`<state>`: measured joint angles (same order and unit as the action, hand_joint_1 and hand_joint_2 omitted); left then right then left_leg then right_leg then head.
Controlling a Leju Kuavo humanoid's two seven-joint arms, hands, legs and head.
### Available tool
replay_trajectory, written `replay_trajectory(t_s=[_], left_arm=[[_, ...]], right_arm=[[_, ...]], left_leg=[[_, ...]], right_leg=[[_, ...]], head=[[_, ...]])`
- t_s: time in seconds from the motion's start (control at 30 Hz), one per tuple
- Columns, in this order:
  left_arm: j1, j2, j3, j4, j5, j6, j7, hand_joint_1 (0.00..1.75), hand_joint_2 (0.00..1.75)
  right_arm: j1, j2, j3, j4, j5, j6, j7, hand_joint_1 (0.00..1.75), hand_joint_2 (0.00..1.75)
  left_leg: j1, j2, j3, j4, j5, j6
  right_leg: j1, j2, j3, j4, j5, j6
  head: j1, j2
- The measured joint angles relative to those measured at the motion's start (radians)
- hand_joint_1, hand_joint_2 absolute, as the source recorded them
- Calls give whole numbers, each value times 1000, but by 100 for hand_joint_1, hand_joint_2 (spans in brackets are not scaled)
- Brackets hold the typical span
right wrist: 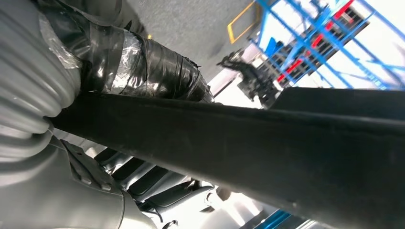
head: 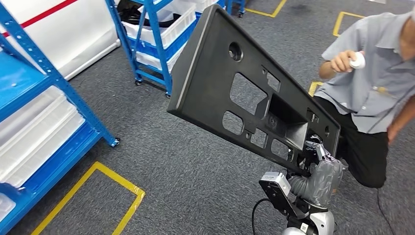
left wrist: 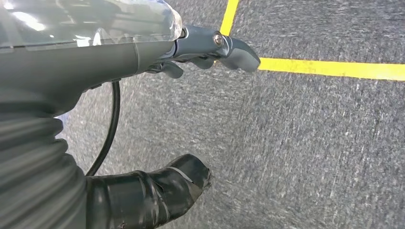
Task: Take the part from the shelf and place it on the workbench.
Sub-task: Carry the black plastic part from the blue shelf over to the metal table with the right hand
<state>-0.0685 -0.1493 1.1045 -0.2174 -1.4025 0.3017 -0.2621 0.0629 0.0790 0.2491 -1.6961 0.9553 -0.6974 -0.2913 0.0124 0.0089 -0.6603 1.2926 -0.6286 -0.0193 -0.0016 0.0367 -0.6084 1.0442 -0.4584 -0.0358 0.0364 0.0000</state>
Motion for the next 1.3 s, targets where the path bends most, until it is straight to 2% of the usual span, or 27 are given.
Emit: replay_trajectory(t_s=[0.03,0.07,0.13,0.2,0.27,0.3,0.33,0.4,0.43,0.47,0.5,0.53,0.57,0.63,0.7,0.77,0.83,0.9,0.93,0.97,1.0,1.03,1.07,1.13,1.2,1.27,1.3], left_arm=[[0,2,0,0,0,0,3,0,175],[1,5,0,0,1,0,7,0,175],[2,11,1,0,2,0,16,0,175],[-1,15,2,0,3,0,25,0,175],[-5,16,2,0,3,0,33,0,175],[-6,16,2,0,4,0,36,0,175],[-6,16,2,0,4,0,40,0,175],[-5,18,2,0,6,0,46,0,175],[-4,20,3,0,7,0,49,0,175],[-4,21,3,0,9,0,52,0,175],[-4,23,3,0,9,0,56,0,175],[-4,24,4,0,10,0,59,0,175],[-5,25,4,0,10,-1,62,0,175],[-5,25,4,0,10,-1,66,0,175],[-6,25,4,0,10,-1,68,0,175],[-8,26,4,0,10,-1,69,0,175],[-8,27,4,0,10,-1,69,0,175],[-6,28,4,0,10,-1,69,0,175],[-5,28,4,0,10,-1,70,0,175],[-4,28,4,0,10,-2,70,0,175],[-4,29,4,0,10,-2,70,0,175],[-3,29,4,0,10,-2,70,0,175],[-3,30,4,0,10,-2,72,0,175],[-2,33,4,0,10,-3,77,0,175],[-3,34,5,0,10,-6,77,0,175],[-6,34,4,0,10,-12,65,0,175],[-7,34,4,0,10,-14,59,0,175]], right_arm=[[0,0,0,0,-5,0,-2,175,175],[0,0,0,0,-11,0,-5,175,175],[-1,0,0,0,-24,0,-12,175,175],[-2,0,-1,0,-35,0,-19,175,175],[-2,0,-2,0,-46,0,-25,175,175],[-2,0,-3,0,-52,0,-27,175,175],[-3,0,-4,0,-55,0,-30,175,175],[-7,0,-5,2,-61,0,-34,175,175],[-8,0,-5,5,-62,0,-35,175,175],[-9,0,-5,8,-63,0,-35,175,175],[-9,0,-5,11,-64,0,-35,175,175],[-9,0,-5,14,-65,0,-36,175,175],[-9,0,-5,15,-65,0,-36,175,175],[-11,0,-5,17,-66,0,-37,175,175],[-13,0,-5,17,-66,0,-39,175,175],[-14,-1,-6,17,-67,0,-39,175,175],[-15,-1,-6,17,-68,0,-39,175,175],[-17,0,-6,17,-68,0,-39,175,175],[-18,0,-6,18,-68,0,-39,175,175],[-18,0,-6,19,-69,0,-39,175,175],[-18,0,-6,20,-69,0,-39,175,175],[-18,0,-6,22,-70,0,-39,175,175],[-18,0,-6,22,-72,0,-39,175,175],[-20,0,-6,23,-75,0,-41,175,175],[-22,0,-6,23,-76,0,-42,175,175],[-20,0,-5,22,-73,0,-41,175,175],[-18,0,-6,22,-71,0,-41,175,175]], left_leg=[[0,-3,12,-37,34,2],[0,-15,37,-102,77,5],[1,-57,86,-222,127,12],[-1,-78,102,-263,129,17],[-1,-60,106,-274,136,27],[1,-48,109,-280,140,34],[3,-36,111,-286,144,40],[2,-12,114,-291,147,48],[0,0,113,-291,146,49],[-1,12,113,-290,145,49],[-2,25,114,-289,143,49],[-2,36,115,-288,141,48],[-2,47,117,-288,139,46],[-5,65,122,-287,132,39],[-8,80,127,-287,128,30],[-8,92,131,-288,123,20],[-5,64,123,-260,98,10],[-1,17,76,-154,37,5],[-1,5,42,-81,4,3],[-1,1,11,-21,-15,1],[-1,0,-6,8,-14,0],[0,-1,-6,-2,8,0],[1,-5,13,-51,46,1],[6,-44,68,-190,115,3],[8,-76,99,-262,134,8],[6,-65,103,-269,133,17],[6,-54,105,-273,136,23]], right_leg=[[0,14,0,3,0,0],[-1,28,0,5,-1,1],[-1,51,-5,12,-2,6],[-5,68,-13,13,2,18],[-8,83,-17,10,7,31],[-7,73,-21,18,1,35],[-4,53,-32,42,-16,39],[-3,-1,-79,146,-75,45],[-6,-17,-109,209,-103,48],[-9,-25,-130,254,-118,50],[-10,-29,-135,267,-114,51],[-11,-33,-121,242,-93,51],[-11,-42,-88,181,-60,49],[-3,-85,-17,51,-18,40],[7,-108,7,-1,-12,30],[7,-85,6,-6,-8,22],[1,-65,8,-13,-3,11],[-3,-46,10,-16,-1,2],[-2,-35,10,-16,-1,0],[-2,-23,10,-15,-1,-1],[-1,-9,10,-14,-1,-1],[-2,5,11,-13,-1,-1],[-2,19,12,-11,-2,1],[-3,44,10,-3,-6,7],[-3,64,2,4,-7,18],[-4,83,-4,3,-3,30],[-5,82,-5,5,-4,34]], head=[[0,0],[0,0],[0,0],[0,0],[1,0],[1,0],[3,0],[5,0],[5,0],[5,0],[5,0],[5,0],[5,0],[5,0],[5,0],[5,0],[4,0],[3,0],[3,0],[2,0],[2,0],[2,0],[2,0],[2,0],[2,0],[2,0],[3,0]])
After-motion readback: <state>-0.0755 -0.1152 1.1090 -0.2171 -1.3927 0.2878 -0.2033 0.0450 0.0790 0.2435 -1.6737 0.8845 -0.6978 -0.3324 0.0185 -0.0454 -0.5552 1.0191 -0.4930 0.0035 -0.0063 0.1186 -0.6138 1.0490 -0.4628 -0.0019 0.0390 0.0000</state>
